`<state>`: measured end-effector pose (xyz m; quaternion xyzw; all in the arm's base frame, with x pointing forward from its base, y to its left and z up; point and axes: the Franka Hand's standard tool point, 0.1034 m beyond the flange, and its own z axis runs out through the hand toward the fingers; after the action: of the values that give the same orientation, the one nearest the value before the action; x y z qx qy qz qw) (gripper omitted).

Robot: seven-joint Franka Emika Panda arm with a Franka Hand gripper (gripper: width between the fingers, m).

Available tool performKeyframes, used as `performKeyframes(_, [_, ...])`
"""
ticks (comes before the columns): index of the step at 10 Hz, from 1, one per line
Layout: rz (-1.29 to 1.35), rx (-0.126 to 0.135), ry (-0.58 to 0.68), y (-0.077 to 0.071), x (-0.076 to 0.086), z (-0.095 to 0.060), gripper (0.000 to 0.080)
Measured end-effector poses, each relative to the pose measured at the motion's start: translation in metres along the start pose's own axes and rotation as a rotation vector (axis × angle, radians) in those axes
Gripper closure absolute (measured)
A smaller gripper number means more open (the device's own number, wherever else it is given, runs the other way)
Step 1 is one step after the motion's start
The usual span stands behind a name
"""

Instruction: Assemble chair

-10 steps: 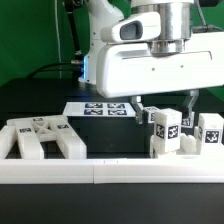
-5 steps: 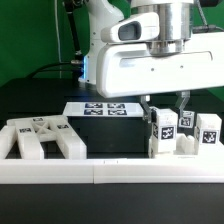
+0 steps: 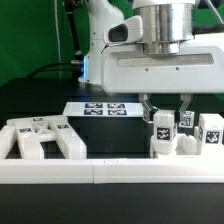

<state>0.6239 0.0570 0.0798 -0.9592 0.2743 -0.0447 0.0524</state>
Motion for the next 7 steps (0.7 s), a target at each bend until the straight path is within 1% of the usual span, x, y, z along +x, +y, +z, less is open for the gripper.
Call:
performKeyframes(4, [0.472, -0.006, 0.001, -0.0046, 0.0013, 0.0015, 0.0509])
performKeyframes(6, [0.561, -0.006, 0.006, -0.0058, 0.0018, 0.0015, 0.0509])
performKeyframes(7, [0.556, -0.006, 0.007, -0.0057, 0.0019, 0.0015, 0.0504])
